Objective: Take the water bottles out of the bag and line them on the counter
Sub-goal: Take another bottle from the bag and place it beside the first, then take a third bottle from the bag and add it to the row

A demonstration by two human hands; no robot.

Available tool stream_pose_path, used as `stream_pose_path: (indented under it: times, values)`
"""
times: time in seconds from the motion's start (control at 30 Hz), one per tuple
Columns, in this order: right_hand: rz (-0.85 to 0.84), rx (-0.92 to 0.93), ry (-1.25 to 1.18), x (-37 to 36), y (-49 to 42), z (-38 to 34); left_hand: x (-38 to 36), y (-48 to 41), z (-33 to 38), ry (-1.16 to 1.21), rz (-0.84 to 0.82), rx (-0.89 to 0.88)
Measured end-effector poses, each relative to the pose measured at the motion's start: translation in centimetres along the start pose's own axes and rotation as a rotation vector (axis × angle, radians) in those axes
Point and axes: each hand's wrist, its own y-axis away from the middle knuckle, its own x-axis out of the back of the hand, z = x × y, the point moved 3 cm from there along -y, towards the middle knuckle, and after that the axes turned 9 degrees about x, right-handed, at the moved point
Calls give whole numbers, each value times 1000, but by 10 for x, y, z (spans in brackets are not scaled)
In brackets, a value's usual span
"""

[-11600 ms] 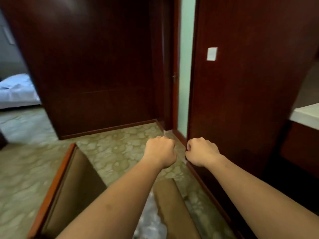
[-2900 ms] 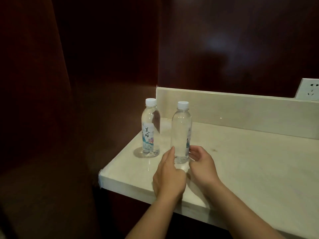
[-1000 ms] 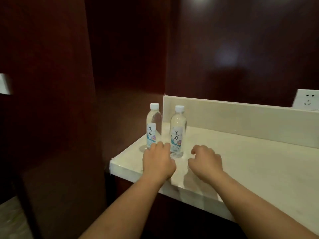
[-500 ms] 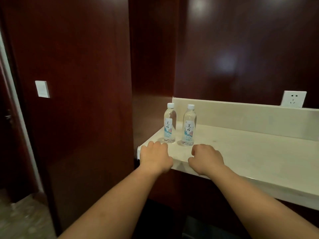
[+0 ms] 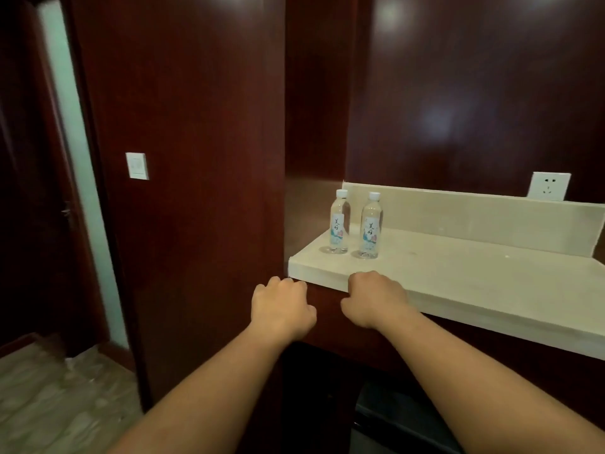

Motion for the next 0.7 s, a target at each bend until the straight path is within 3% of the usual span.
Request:
stream_pose_path:
  times: [0.27,0.47,0.7]
  values:
    - [-73,181,-109,-14,42,-30,5,67,-28,110,-29,239]
    - [-155,323,-61,-31,89,-39,-14,132,-35,126,-52,365]
    - [-174,498,-99,-48,133,-113,-19,215,-87,42,-56,529]
